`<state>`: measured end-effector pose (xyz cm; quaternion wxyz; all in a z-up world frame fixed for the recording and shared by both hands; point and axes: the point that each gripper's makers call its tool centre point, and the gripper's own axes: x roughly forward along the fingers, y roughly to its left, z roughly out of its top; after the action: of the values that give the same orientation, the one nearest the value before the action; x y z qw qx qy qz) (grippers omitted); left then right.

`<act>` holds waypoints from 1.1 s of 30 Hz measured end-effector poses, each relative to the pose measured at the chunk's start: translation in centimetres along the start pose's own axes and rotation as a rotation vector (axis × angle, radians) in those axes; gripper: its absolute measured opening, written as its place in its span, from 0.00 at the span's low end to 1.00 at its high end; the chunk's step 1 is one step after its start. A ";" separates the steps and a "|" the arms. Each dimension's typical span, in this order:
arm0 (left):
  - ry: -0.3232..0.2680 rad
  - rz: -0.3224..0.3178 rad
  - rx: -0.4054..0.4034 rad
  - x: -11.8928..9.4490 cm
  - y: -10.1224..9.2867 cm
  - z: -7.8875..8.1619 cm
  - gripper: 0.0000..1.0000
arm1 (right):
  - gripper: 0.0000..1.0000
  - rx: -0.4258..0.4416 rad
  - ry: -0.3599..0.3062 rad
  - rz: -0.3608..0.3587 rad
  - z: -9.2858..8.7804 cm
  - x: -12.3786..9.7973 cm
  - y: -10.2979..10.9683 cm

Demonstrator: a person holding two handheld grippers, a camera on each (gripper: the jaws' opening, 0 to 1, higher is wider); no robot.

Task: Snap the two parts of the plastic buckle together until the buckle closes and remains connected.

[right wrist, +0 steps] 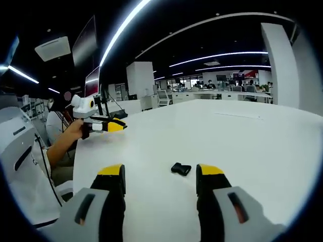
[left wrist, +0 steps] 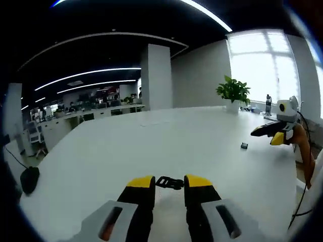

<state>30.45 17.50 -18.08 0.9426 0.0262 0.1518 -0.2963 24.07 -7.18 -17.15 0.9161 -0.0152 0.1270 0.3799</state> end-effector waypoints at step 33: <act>0.067 0.436 -0.048 -1.7 2.1 -2.0 0.22 | 0.57 0.009 -0.011 -0.022 0.3 0.0 -0.6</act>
<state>29.82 20.47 -19.61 0.9791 0.0459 0.1806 -0.0810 24.57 -7.55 -16.91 0.9210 -0.0106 0.1235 0.3693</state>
